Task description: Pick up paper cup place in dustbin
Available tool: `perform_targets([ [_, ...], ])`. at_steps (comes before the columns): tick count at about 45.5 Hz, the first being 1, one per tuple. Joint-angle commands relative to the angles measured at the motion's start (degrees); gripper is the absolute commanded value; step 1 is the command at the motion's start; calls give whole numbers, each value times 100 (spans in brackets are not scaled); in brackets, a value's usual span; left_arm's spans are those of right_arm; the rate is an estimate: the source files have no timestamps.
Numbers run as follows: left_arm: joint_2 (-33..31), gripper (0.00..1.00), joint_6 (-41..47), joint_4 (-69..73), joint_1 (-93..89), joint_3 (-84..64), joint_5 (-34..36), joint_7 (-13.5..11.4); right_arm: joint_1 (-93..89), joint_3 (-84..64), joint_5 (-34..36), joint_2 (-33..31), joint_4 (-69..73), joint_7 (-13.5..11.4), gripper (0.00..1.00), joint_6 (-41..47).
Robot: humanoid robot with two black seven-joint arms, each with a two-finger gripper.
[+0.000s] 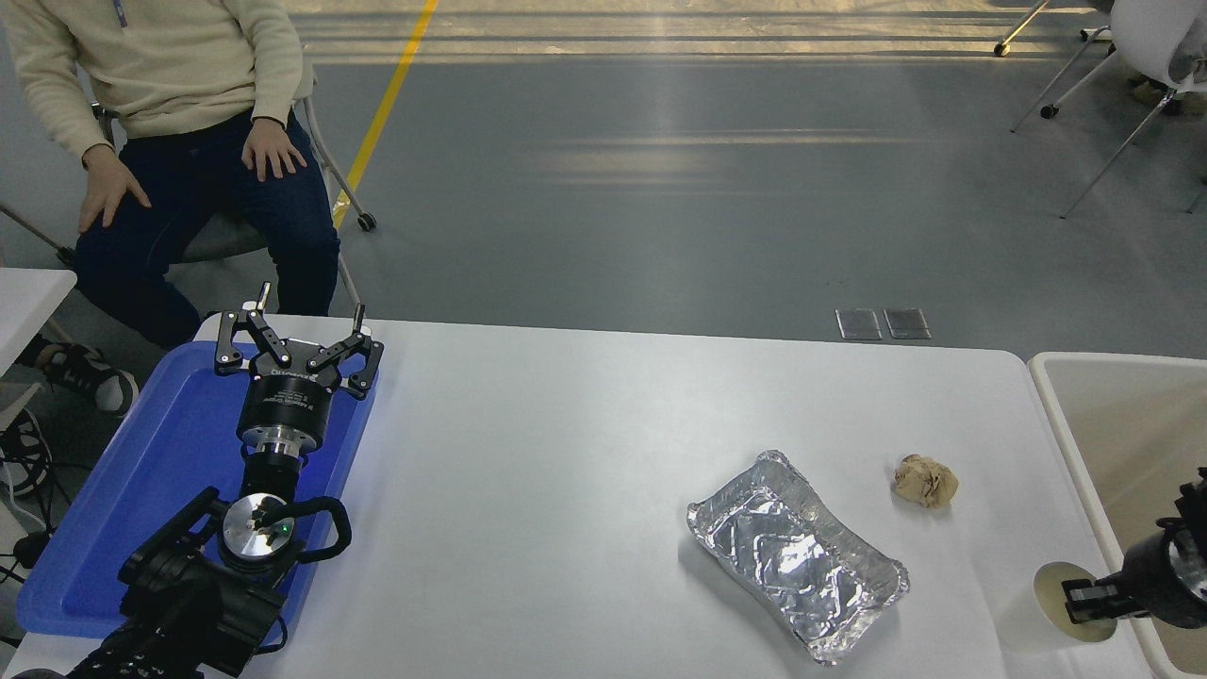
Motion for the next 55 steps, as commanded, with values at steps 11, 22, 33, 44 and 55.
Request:
perform_targets([
  [11,0,100,0,0,0,0,0,0,366,-61,16,-327,299,35,0,-13],
  [22,-9,100,0,-9,0,0,9,9,1499,-508,34,-819,1002,35,0,75],
  [33,0,100,0,-9,0,0,9,9,3792,-2063,139,-758,1819,35,0,496],
  [44,0,100,0,-9,0,0,9,9,5665,-3295,807,-47,2514,35,0,822],
  [55,-9,100,0,-9,0,0,9,9,6650,-3840,1159,604,2865,26,0,1112],
])
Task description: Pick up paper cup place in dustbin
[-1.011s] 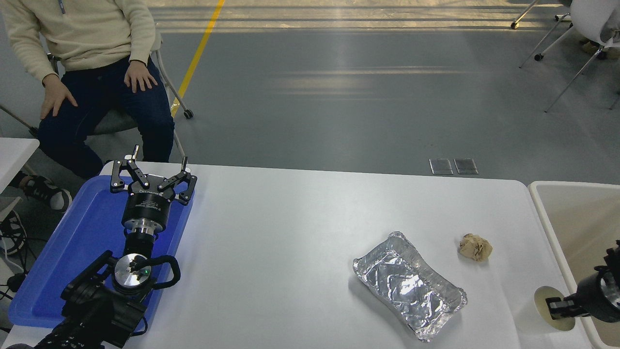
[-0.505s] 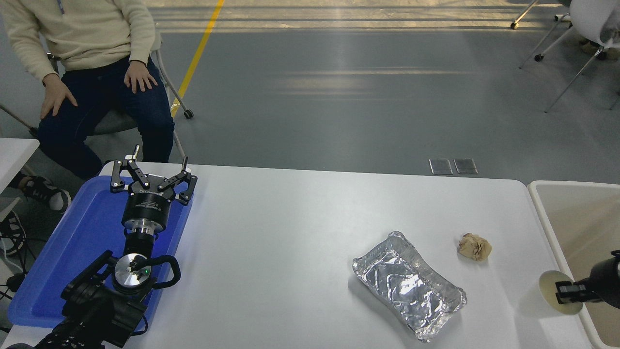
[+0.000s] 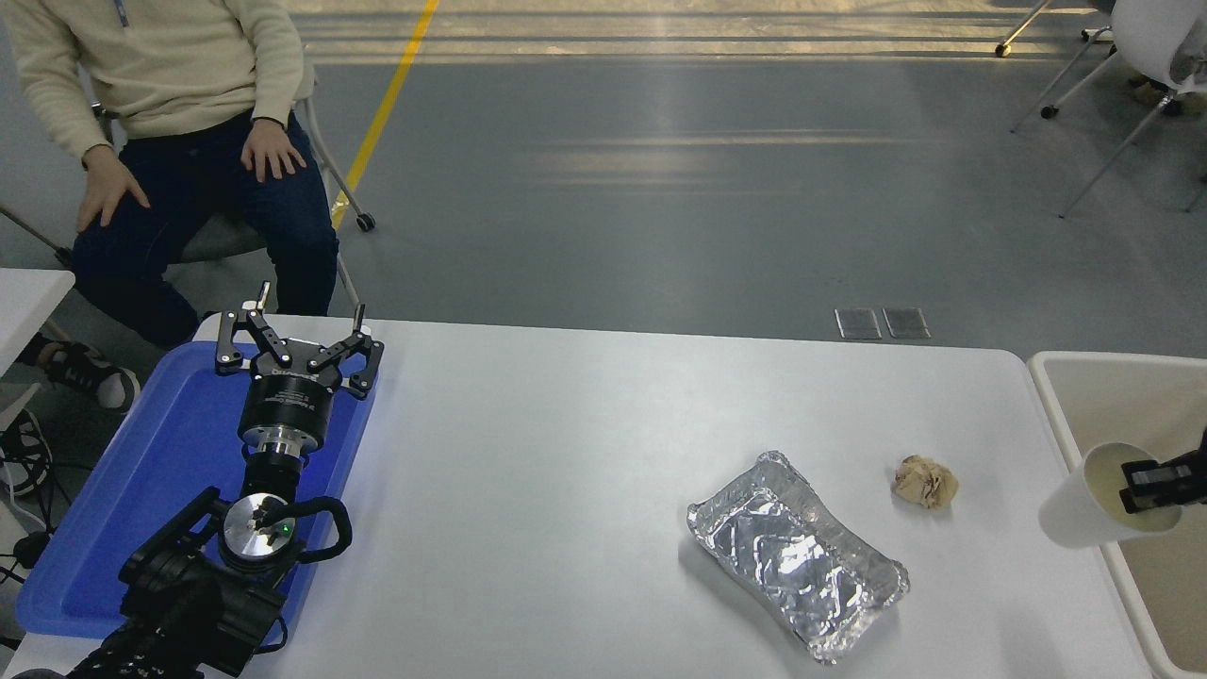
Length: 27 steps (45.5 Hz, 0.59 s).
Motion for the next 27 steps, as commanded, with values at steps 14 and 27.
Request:
perform_targets([
  [14,-5,100,1,0,0,0,1,-1,1874,-883,340,709,650,-9,0,616],
  [27,-5,100,1,0,0,0,1,8,2050,-866,261,823,677,-44,0,730],
])
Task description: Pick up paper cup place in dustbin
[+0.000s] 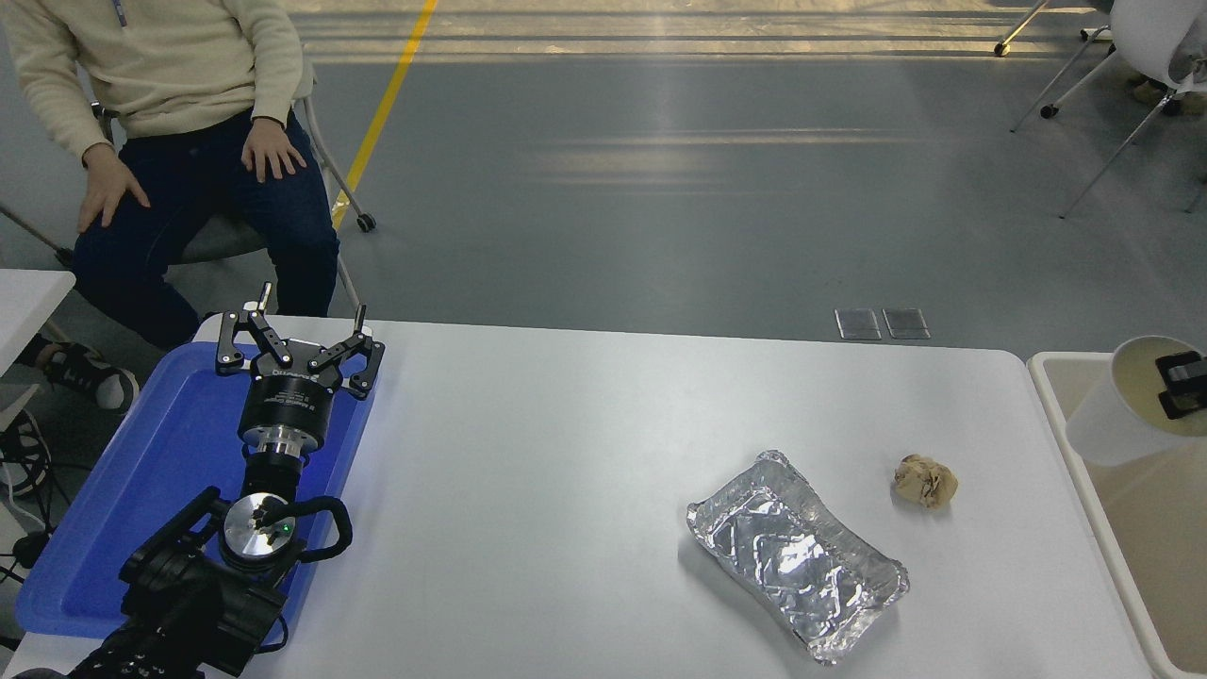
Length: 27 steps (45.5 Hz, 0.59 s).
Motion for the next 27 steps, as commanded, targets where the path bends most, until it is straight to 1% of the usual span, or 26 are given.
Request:
perform_targets([
  [1,-2,100,0,0,0,0,0,7,261,-45,-41,145,68,-18,0,105],
  [8,-2,100,0,0,0,0,0,7,270,-71,-145,119,51,-35,0,105],
  [14,-2,100,0,0,0,0,0,-2,235,-238,-874,23,-19,-44,0,18],
  [22,-2,100,0,0,0,0,0,-2,191,-309,-1297,-566,-335,-44,0,35],
  [24,-2,100,0,0,0,0,0,-2,182,-335,-1525,-724,-415,-44,0,35],
  [27,-2,100,0,0,0,0,0,-2,165,-344,-2060,-987,-634,-44,0,9],
])
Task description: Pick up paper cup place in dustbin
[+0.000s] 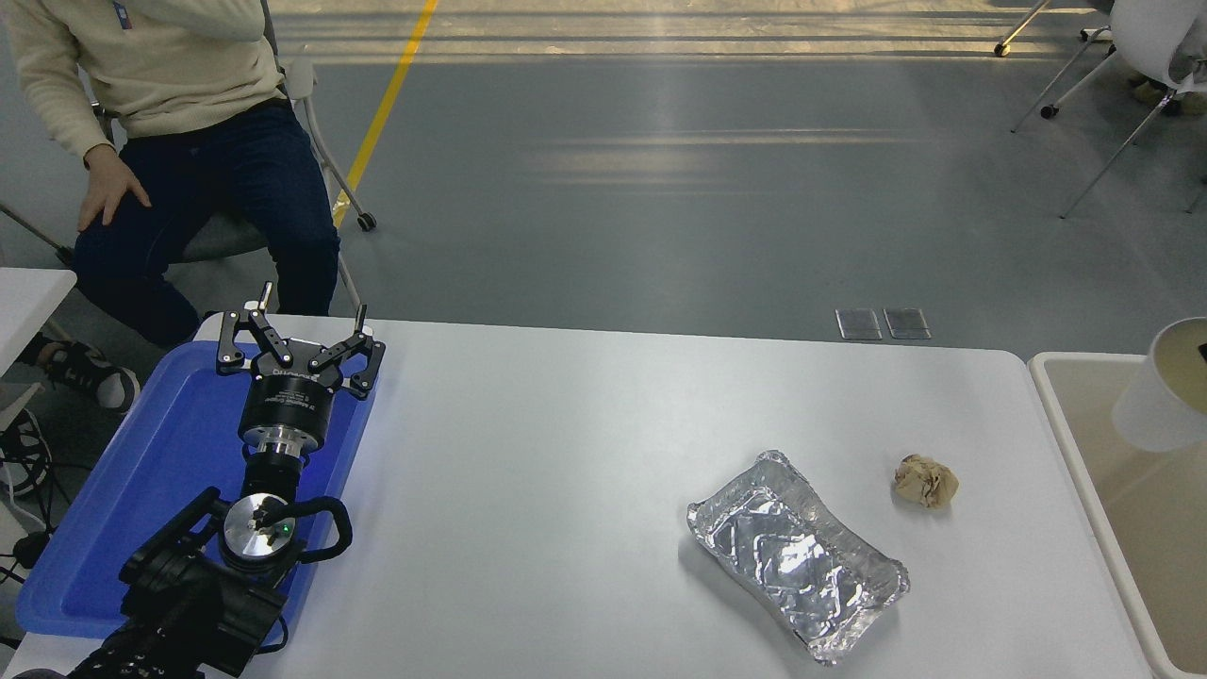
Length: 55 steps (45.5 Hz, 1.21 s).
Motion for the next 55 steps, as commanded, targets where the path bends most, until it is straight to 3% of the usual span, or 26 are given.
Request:
perform_targets([
  [1,0,100,0,0,0,0,0,-4,-48,-100,-1212,-779,-540,-4,0,-28],
  [8,0,100,0,0,0,0,0,-4,-468,92,-2083,-1429,-1523,48,0,-28],
  [23,0,100,0,8,0,0,-9,-4,-2367,1428,-2163,-2001,-3150,163,0,-107],
  [41,0,100,9,8,0,0,-9,-13,-5882,3282,-2066,-1896,-5031,382,0,-1038],
  [55,9,100,0,8,0,0,-9,-13,-8650,6033,-2057,-1282,-6385,391,0,-1372],
])
